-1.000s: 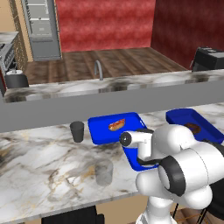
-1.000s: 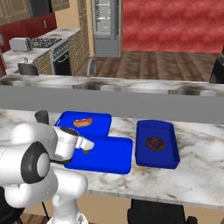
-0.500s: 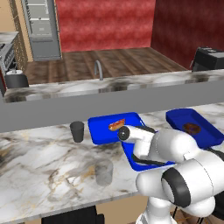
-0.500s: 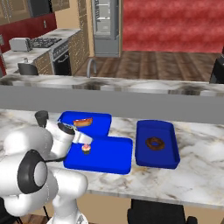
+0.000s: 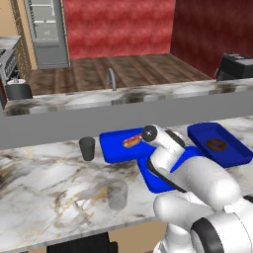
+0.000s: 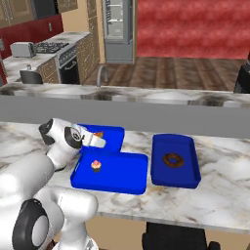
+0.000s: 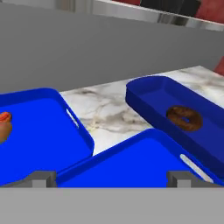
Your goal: Take the cupcake and cake from the fridge and place them on the empty tray on the dining counter.
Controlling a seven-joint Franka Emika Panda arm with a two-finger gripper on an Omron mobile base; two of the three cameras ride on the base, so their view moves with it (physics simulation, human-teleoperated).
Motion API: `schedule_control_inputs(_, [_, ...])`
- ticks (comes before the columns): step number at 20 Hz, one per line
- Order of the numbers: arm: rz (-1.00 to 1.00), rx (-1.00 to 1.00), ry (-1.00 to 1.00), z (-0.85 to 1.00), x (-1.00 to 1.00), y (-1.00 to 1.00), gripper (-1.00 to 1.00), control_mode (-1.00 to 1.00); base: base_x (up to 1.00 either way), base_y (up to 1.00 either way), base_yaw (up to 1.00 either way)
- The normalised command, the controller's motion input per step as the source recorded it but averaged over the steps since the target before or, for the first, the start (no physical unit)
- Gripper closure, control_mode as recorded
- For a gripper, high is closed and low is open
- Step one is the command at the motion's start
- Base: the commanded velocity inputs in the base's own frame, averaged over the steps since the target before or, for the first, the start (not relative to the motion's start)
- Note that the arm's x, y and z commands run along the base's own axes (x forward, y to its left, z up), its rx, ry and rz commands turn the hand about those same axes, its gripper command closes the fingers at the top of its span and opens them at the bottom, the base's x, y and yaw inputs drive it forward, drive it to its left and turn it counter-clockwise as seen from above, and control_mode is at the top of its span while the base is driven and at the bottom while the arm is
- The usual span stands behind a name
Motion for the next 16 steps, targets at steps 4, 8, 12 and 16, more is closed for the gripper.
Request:
schedule_control_inputs(4, [0.34, 0.02, 0.0, 1.0, -0.47, -0.28, -1.0, -1.0, 0.0, 0.0, 0.0])
schedule_control_inputs(8, [0.36, 0.0, 0.01, 1.0, -0.7, -0.16, -1.0, -1.0, 0.0, 0.0, 0.0])
schedule_control_inputs(12, [0.48, 0.0, 0.01, 0.92, -0.9, 0.01, -1.0, -1.0, 0.0, 0.0, 0.0])
schedule_control_inputs(16, [0.6, 0.0, 0.04, 0.77, -0.9, 0.11, -1.0, -1.0, 0.0, 0.0, 0.0])
